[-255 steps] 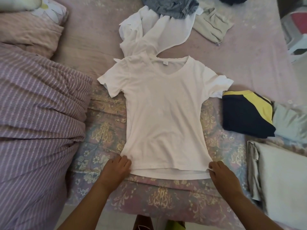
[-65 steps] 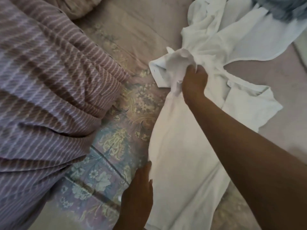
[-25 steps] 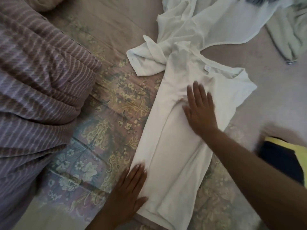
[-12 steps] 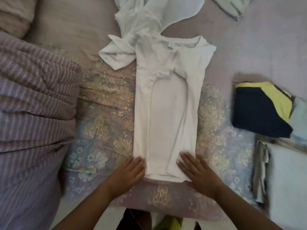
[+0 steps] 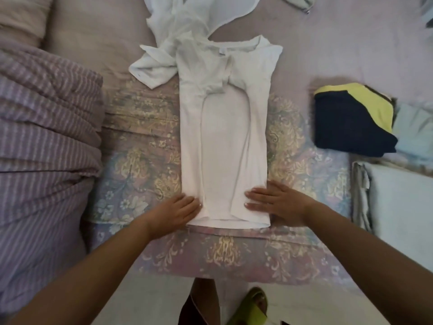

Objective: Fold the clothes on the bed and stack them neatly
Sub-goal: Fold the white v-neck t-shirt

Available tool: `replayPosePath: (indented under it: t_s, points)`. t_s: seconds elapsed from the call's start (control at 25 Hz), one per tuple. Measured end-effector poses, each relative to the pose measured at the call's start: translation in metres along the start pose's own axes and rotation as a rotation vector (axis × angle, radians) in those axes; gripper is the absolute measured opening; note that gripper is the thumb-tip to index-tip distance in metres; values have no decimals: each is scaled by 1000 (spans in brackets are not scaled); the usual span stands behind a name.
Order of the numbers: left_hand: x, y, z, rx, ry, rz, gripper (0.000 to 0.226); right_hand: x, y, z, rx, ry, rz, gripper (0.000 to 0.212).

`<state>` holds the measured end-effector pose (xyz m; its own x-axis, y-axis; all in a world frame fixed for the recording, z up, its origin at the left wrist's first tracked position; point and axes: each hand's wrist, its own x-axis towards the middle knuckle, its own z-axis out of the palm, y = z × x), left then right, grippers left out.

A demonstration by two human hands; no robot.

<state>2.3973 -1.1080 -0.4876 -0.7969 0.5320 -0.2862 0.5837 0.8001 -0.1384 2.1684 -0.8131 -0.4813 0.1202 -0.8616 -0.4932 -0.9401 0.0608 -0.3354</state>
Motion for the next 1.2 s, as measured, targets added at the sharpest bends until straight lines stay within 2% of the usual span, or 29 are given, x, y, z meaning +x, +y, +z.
replayPosePath:
  t_s: [0.12,0.28,0.36,0.48,0.52,0.6,0.68,0.76,0.8,0.88,1.0,1.12,1.2]
  points:
    - [9,-10,-4,-203,228,19,45,4,-10,4,-68,219,4,56]
    - [15,-7,-21,-439,388,-58,32,-7,-40,14,119,381,121,39]
    - [3,10,-31,-564,319,-128,36,-20,-48,10,219,358,100,34]
    - [-21,56,-44,-773,204,-209,63,-49,-72,14,306,251,3,26]
    - [-27,73,-48,-855,188,-229,62,-60,-82,20,328,241,-5,22]
    - [-30,103,-63,-1132,105,-294,37,-82,-100,31,503,127,70,29]
    - [-27,120,-72,-1429,-62,-395,17,-94,-111,35,798,-40,224,31]
    - [-18,119,-76,-1617,-234,-545,16,-96,-108,31,1078,-118,397,31]
    - [-11,108,-77,-1688,-266,-632,18,-92,-103,23,1160,-104,484,34]
    - [3,68,-80,-1803,-139,-873,21,-75,-79,0,1242,57,590,36]
    - [30,-13,-73,-1895,254,-1285,23,-29,-25,-48,1329,445,690,30]
    - [65,-85,-55,-1894,567,-1458,30,30,25,-92,1365,777,777,28]
    - [87,-108,-41,-1853,657,-1575,33,61,44,-102,1359,907,866,34]
